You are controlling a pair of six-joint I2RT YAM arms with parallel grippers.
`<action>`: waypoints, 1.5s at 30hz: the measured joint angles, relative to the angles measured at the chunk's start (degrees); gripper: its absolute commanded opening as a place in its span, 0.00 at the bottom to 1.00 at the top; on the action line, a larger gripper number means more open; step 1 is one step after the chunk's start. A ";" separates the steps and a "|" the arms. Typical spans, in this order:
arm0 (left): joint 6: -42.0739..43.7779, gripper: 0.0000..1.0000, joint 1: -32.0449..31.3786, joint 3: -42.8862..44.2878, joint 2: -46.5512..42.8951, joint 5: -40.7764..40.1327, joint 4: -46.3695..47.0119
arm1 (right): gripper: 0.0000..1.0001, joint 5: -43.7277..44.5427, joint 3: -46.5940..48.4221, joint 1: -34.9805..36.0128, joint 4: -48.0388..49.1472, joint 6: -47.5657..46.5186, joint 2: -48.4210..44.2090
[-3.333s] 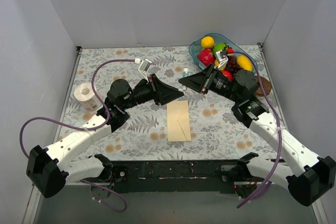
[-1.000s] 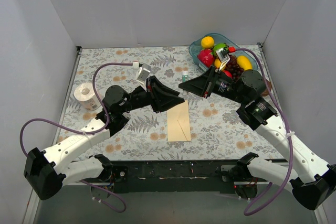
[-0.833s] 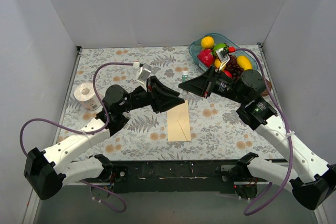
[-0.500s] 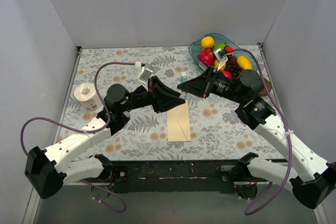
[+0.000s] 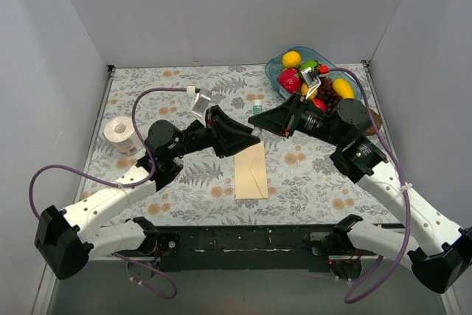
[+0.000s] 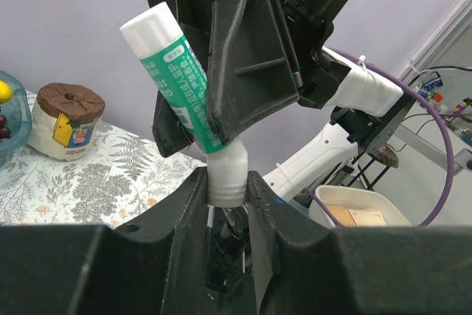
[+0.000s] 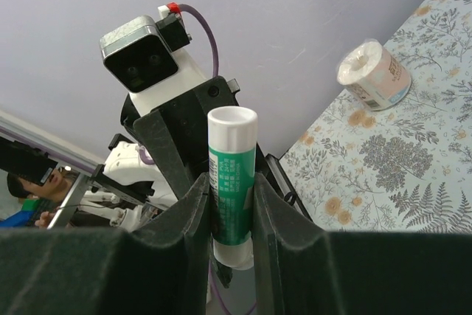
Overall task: Place the letter into the envelope and seal it
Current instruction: Install the solid glue cap with the solid glue.
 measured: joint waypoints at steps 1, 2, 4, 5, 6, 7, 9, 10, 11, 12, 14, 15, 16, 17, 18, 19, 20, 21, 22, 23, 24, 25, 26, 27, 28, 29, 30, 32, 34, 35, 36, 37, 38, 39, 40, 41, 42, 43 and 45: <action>-0.57 0.00 -0.02 -0.28 0.00 -0.15 0.74 | 0.01 0.26 0.00 0.17 0.20 -0.02 0.00; -1.22 0.00 -0.04 -0.70 0.00 -0.39 1.75 | 0.01 0.63 0.00 0.42 0.35 -0.07 -0.02; -2.40 0.00 -0.04 -1.27 0.00 -0.57 3.37 | 0.01 1.33 0.00 0.96 0.70 -0.22 -0.04; -3.04 0.00 -0.11 -1.57 0.00 -0.74 4.26 | 0.01 1.81 0.00 1.29 1.01 -0.28 -0.04; -3.63 0.00 -0.15 -1.88 0.00 -0.90 5.18 | 0.01 2.32 0.00 1.70 1.18 -0.39 -0.13; -4.26 0.00 -0.26 -2.05 0.00 -0.98 5.95 | 0.01 2.89 0.00 2.14 1.33 -0.55 -0.26; -5.29 0.00 -0.50 -2.51 0.00 -1.38 7.58 | 0.01 4.26 0.00 3.17 1.97 -0.98 -0.50; -5.79 0.00 -0.66 -2.71 0.00 -1.53 8.48 | 0.01 5.07 0.00 3.85 2.25 -1.42 -0.66; -6.27 0.00 -0.81 -2.80 0.00 -1.64 9.20 | 0.01 5.95 0.00 4.50 2.54 -1.90 -0.79; -6.73 0.00 -0.94 -2.82 0.00 -1.84 9.75 | 0.01 6.95 0.00 5.27 2.86 -2.29 -0.96; -7.72 0.00 -1.18 -2.82 -0.04 -1.99 10.86 | 0.01 8.92 0.00 6.62 3.52 -3.32 -1.44; -8.09 0.00 -1.31 -2.82 -0.07 -2.12 11.54 | 0.01 9.92 0.00 7.28 3.96 -3.74 -1.70; -8.46 0.00 -1.42 -2.82 -0.15 -2.23 12.17 | 0.01 10.82 0.00 7.91 4.22 -4.26 -1.99; -8.81 0.00 -1.55 -2.86 -0.28 -2.40 12.70 | 0.01 11.69 -0.02 8.50 4.57 -4.81 -2.25; -9.20 0.00 -1.73 -3.04 -0.44 -2.60 13.31 | 0.01 12.44 -0.07 9.14 4.96 -5.22 -2.51; -9.64 0.00 -1.84 -3.26 -0.63 -2.84 14.05 | 0.01 13.09 -0.31 9.66 5.51 -5.57 -2.78; -10.12 0.00 -1.95 -3.61 -0.83 -3.13 14.73 | 0.01 13.64 -0.57 10.14 5.97 -5.97 -3.06; -10.58 0.00 -2.05 -3.96 -0.94 -3.39 15.37 | 0.01 14.10 -0.87 10.49 6.36 -6.23 -3.30; -10.97 0.00 -2.14 -4.20 -0.96 -3.48 15.91 | 0.01 14.69 -1.40 10.86 6.97 -6.47 -3.63; -11.52 0.00 -2.19 -4.57 -0.96 -3.50 16.57 | 0.01 15.21 -1.77 11.06 7.26 -6.58 -3.89; -12.07 0.00 -2.23 -4.76 -0.96 -3.54 16.98 | 0.01 15.63 -2.05 11.28 7.43 -6.73 -4.09; -12.59 0.00 -2.25 -4.85 -0.96 -3.56 17.25 | 0.01 15.93 -2.32 11.45 7.78 -6.84 -4.20; -13.09 0.00 -2.25 -4.96 -0.94 -3.58 17.57 | 0.01 16.11 -2.47 11.63 8.13 -6.99 -4.24; -13.53 0.00 -2.25 -5.09 -0.92 -3.63 18.12 | 0.01 16.33 -2.51 11.76 8.46 -7.21 -4.24; -13.92 0.00 -2.25 -5.25 -0.92 -3.74 18.64 | 0.01 16.50 -2.51 11.93 8.72 -7.45 -4.24; -14.36 0.00 -2.27 -5.33 -0.92 -3.76 19.02 | 0.01 16.65 -2.58 12.13 8.96 -7.67 -4.26; -14.78 0.00 -2.29 -5.38 -0.90 -3.85 19.34 | 0.01 16.90 -2.60 12.35 9.20 -7.85 -4.28; -15.61 0.00 -2.36 -5.40 -0.90 -3.98 19.98 | 0.01 17.22 -2.67 12.70 9.86 -8.09 -4.31; -16.26 0.00 -2.40 -5.40 -0.90 -3.96 20.46 | 0.01 17.49 -2.73 13.07 10.23 -8.44 -4.46; -16.55 0.00 -2.43 -5.44 -0.90 -3.96 20.76 | 0.01 17.64 -2.80 13.18 10.34 -8.61 -4.52; -16.81 0.00 -2.43 -5.51 -0.90 -3.96 21.03 | 0.01 17.86 -3.04 13.29 10.64 -8.87 -4.68; -17.03 0.00 -2.43 -5.62 -0.90 -3.93 21.27 | 0.01 18.08 -3.23 13.55 10.88 -9.11 -4.85; -17.27 0.00 -2.47 -5.66 -0.90 -3.96 21.35 | 0.01 18.29 -3.45 13.62 11.08 -9.27 -5.01; -17.49 0.00 -2.49 -5.70 -0.90 -3.96 21.49 | 0.01 18.49 -3.52 13.81 11.17 -9.44 -5.14; -17.75 0.00 -2.49 -5.70 -0.90 -3.96 21.64 | 0.01 18.67 -3.52 13.90 11.26 -9.57 -5.16; -17.94 0.00 -2.51 -5.70 -0.90 -3.96 21.81 | 0.01 18.75 -3.52 14.08 11.39 -9.73 -5.20; -18.18 0.00 -2.51 -5.70 -0.90 -3.96 21.99 | 0.01 18.91 -3.52 14.23 11.47 -9.92 -5.22; -18.27 0.00 -2.51 -5.70 -0.90 -3.96 22.08 | 0.01 18.99 -3.52 14.29 11.50 -10.05 -5.25; -18.53 0.00 -2.51 -5.73 -0.90 -4.02 22.29 | 0.01 19.32 -3.52 14.58 11.67 -10.49 -5.27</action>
